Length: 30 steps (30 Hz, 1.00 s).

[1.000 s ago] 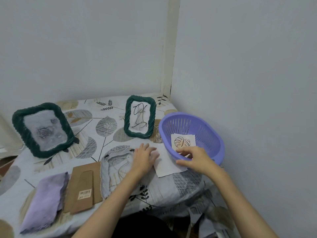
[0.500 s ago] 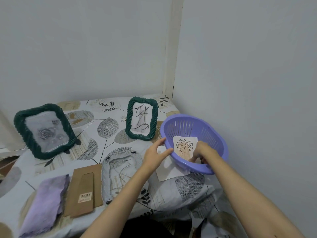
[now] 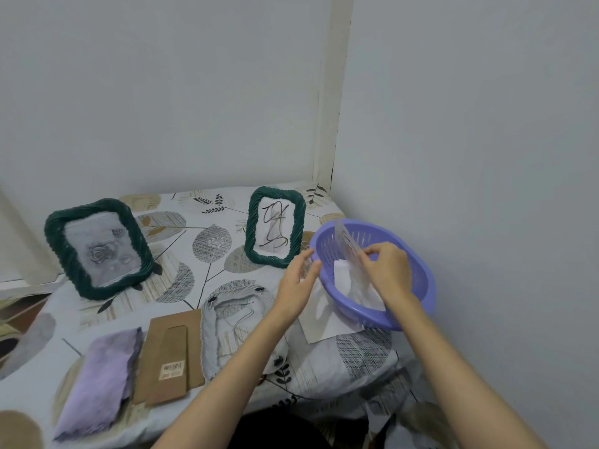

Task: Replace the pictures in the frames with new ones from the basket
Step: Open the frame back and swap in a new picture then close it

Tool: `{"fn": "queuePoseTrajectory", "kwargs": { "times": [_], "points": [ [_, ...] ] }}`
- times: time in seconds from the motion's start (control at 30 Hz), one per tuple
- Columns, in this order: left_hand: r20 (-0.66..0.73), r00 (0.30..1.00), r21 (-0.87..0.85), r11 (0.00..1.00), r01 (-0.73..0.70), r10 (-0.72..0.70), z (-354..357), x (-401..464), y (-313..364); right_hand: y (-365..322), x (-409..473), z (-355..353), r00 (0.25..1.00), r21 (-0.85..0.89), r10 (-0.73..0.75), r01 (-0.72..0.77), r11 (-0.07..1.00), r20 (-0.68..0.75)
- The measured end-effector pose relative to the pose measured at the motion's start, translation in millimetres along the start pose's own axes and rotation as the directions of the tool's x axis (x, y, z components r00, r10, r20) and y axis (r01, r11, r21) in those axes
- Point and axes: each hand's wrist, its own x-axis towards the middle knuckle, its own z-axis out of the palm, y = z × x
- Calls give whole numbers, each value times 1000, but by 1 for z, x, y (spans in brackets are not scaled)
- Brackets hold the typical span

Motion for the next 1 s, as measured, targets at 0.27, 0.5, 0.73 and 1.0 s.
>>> {"fn": "queuePoseTrajectory", "kwargs": {
  "times": [0.27, 0.5, 0.73, 1.0],
  "points": [
    [176, 950, -687, 658, 307, -259, -38, -5, 30, -51, -59, 20, 900, 68, -422, 417, 906, 110],
    [-27, 966, -503, 839, 209, -257, -97, -29, 6, -72, -78, 40, 910, 435, -329, 197, 879, 253],
    [-243, 952, -28, 983, 183, -184, -145, -55, -34, -85, -93, 75, 850, 432, -286, 77, 899, 443],
    [-33, 981, 553, 814, 179, -194, -158, -75, -73, -66, -113, 96, 798, 252, -240, 114, 961, 553]
  ]
}}
